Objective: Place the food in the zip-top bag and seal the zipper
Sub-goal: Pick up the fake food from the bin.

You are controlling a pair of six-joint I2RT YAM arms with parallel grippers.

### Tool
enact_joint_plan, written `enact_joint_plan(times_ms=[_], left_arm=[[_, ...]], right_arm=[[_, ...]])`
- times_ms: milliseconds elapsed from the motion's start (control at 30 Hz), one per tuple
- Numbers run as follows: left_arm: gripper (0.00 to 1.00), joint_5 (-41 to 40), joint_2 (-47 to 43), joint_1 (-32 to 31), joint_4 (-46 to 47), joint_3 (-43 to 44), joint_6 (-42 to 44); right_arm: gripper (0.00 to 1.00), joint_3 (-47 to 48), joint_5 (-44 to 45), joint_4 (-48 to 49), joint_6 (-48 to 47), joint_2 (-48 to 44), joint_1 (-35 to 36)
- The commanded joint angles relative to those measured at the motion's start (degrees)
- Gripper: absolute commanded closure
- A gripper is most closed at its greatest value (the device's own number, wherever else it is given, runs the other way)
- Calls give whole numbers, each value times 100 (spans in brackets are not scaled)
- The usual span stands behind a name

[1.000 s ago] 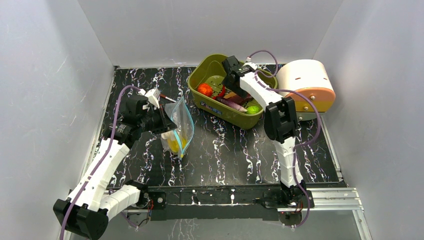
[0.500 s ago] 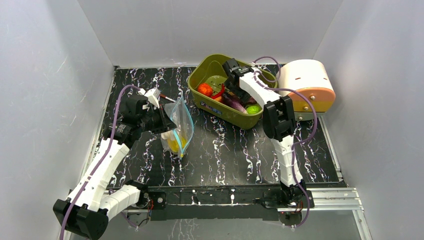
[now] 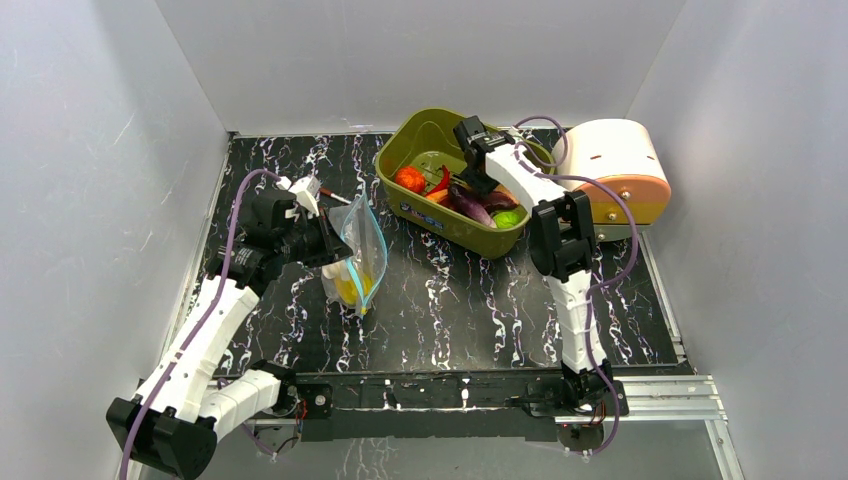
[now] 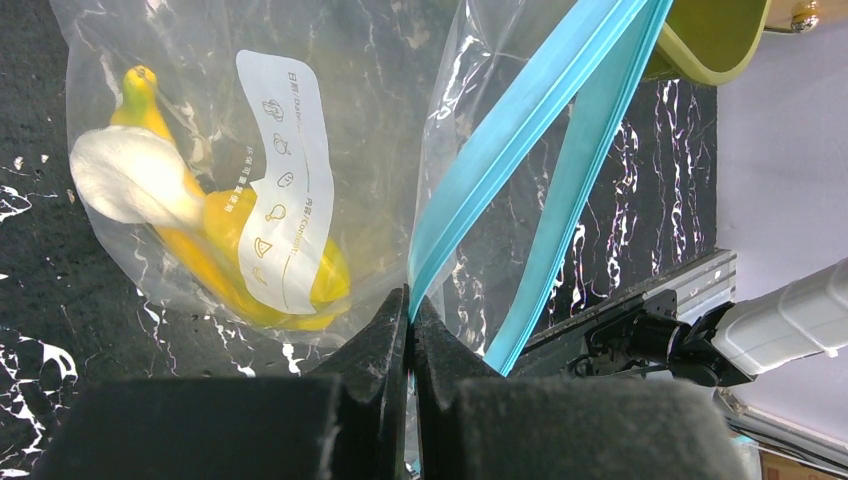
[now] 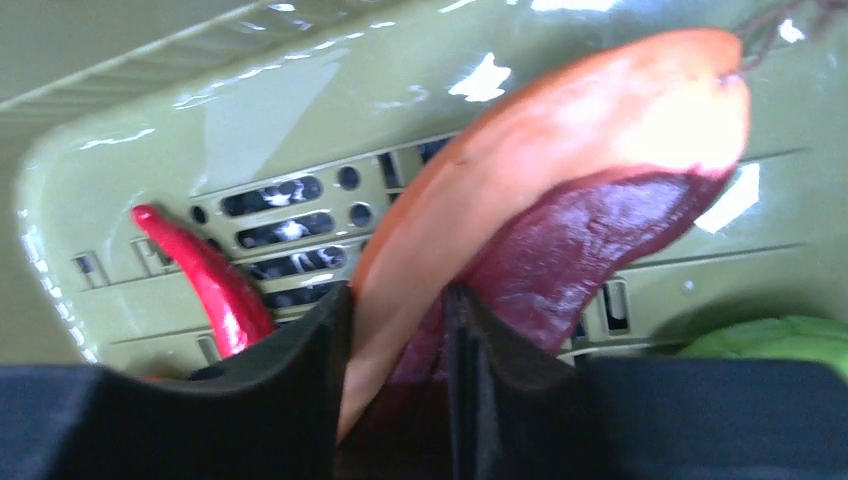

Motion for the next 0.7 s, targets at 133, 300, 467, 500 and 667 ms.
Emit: enact_joint_plan(times_ms=[133,300,467,500,667], left_arm=[[100,1,8,-6,-43,225,70],[100,32,-15,-7,4,177,70],[100,40,-44,-6,57,138,52],[100,40,-43,-12,64,144,54],[100,9,-50,-11,125,149,41]], right_arm=[[84,-436,-249,661,-51,-194,-98],[97,-946,-404,1392,-286,-676,-100],[100,-1024,-664,1785,-672,-935,-98],[100,-1019,-698,1823,-753,-988,-99],[100,-1162,-745,2018,-1009,-1283,-108]])
